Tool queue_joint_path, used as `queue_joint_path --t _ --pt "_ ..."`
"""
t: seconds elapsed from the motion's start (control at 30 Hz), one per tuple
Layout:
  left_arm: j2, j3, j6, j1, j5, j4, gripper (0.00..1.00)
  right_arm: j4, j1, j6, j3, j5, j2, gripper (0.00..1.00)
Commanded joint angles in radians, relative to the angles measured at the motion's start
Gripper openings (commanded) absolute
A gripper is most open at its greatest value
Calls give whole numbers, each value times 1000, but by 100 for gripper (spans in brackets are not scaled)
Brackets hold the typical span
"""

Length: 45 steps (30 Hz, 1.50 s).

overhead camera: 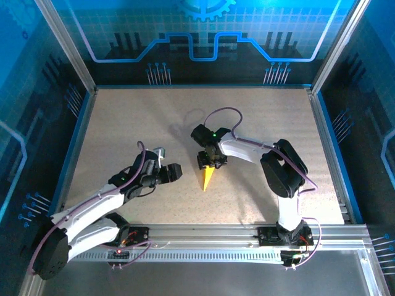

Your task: Fold a paper plane with a square sheet of paper (fold left side to right side)

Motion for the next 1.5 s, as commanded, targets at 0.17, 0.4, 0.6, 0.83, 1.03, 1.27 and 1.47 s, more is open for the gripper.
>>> queue_joint_path --t 0.17,0.4,0.6,0.83,1.03,1.27,1.47 --pt "-66 158 150 25 -57 -193 77 -31 1 -2 -26 42 -61 24" --pt "-62 423 368 42 -114 -363 93 54 -59 -8 -148 -35 -245 4" --pt "-34 555 600 46 -119 -401 100 295 -205 1 -319 -336 -422 4" --pt "-122 281 770 47 -71 -67 100 534 -317 48 -409 -609 -426 3" --pt "-226 35 853 46 -78 205 100 662 -350 90 -424 -699 -288 4" --pt "-223 40 868 45 -59 178 100 689 -384 76 -434 -678 -158 4" --pt "-223 40 868 45 -51 171 100 652 -411 36 -457 -639 -130 6"
